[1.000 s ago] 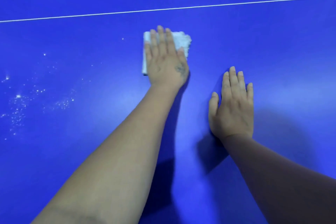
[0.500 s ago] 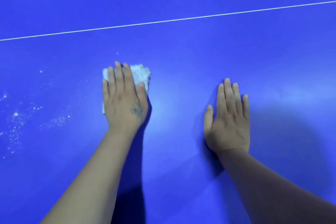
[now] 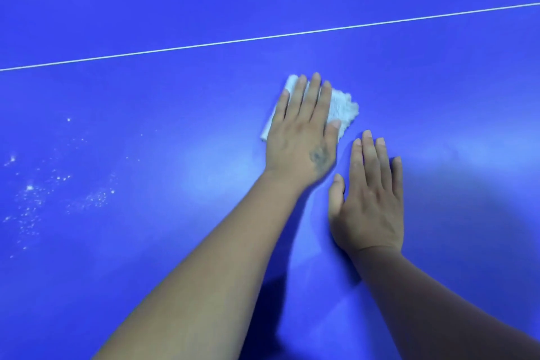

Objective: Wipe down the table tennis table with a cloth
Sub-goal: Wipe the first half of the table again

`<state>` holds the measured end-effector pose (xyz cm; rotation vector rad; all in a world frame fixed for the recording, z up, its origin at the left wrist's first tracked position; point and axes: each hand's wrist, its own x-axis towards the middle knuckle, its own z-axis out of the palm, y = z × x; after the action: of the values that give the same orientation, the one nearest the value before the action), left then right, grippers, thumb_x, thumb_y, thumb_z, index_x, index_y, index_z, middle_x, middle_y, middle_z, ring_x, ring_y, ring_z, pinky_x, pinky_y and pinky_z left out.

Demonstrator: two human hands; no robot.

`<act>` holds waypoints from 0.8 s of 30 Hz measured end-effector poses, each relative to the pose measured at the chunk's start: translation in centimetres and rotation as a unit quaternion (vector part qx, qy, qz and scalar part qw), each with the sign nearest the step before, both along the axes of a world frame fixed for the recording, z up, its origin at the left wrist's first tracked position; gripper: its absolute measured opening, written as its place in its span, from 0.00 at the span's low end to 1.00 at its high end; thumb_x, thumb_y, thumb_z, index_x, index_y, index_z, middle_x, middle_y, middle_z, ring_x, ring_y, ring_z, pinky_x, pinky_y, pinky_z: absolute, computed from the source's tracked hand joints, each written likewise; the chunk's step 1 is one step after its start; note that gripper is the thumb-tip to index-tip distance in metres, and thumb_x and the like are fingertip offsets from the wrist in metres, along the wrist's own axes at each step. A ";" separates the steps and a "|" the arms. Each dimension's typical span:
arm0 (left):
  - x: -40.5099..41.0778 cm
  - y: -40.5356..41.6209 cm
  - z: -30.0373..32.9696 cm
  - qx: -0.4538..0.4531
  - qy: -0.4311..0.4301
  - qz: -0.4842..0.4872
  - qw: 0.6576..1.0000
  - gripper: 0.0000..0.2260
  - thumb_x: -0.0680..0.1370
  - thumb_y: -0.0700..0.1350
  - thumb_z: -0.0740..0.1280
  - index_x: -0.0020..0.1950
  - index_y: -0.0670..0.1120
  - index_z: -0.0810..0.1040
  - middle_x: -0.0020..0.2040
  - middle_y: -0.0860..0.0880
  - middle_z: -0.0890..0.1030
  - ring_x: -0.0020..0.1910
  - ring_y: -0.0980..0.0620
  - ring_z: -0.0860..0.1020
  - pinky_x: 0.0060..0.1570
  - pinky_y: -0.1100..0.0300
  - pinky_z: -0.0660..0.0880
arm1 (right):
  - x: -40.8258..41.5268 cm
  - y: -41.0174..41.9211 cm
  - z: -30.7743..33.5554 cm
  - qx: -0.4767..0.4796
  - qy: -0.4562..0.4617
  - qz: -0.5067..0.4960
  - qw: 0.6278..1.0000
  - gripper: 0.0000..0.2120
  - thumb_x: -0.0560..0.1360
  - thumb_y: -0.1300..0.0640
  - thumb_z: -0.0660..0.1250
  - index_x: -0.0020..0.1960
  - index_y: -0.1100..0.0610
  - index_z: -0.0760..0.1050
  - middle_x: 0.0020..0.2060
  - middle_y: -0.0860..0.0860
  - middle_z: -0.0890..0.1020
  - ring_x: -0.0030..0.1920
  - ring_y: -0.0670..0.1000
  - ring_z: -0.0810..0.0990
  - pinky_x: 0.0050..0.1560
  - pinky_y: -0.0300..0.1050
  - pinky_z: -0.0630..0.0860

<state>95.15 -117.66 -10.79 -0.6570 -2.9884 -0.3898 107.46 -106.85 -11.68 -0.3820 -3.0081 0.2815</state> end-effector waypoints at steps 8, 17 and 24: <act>2.1 -7.8 0.4 -0.038 -0.027 0.109 0.993 0.30 0.88 0.56 0.50 0.87 0.43 0.57 0.88 0.45 0.57 0.87 0.44 0.52 0.85 0.43 0.51 | 0.1 0.0 0.4 -0.004 0.010 0.003 1.000 0.32 0.84 0.52 0.54 0.84 0.64 0.59 0.85 0.56 0.58 0.86 0.58 0.54 0.83 0.64 0.54; -11.4 -2.4 0.7 -0.032 -0.065 0.248 0.966 0.31 0.88 0.55 0.48 0.88 0.42 0.49 0.89 0.43 0.48 0.88 0.43 0.44 0.85 0.44 0.41 | 0.1 0.0 0.8 -0.008 -0.013 -0.003 1.000 0.33 0.83 0.50 0.52 0.85 0.63 0.56 0.86 0.55 0.56 0.86 0.56 0.52 0.84 0.62 0.51; -6.2 2.7 0.3 -0.035 -0.014 0.075 0.996 0.31 0.86 0.56 0.49 0.87 0.43 0.58 0.87 0.44 0.58 0.87 0.43 0.53 0.84 0.43 0.49 | 0.0 0.0 0.9 -0.018 0.008 0.004 1.000 0.33 0.83 0.51 0.55 0.84 0.64 0.58 0.85 0.56 0.59 0.86 0.57 0.54 0.84 0.62 0.51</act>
<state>88.98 -114.95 -10.48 -0.4305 -3.0648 -0.2902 107.43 -106.84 -10.79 -0.3699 -2.9938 0.3390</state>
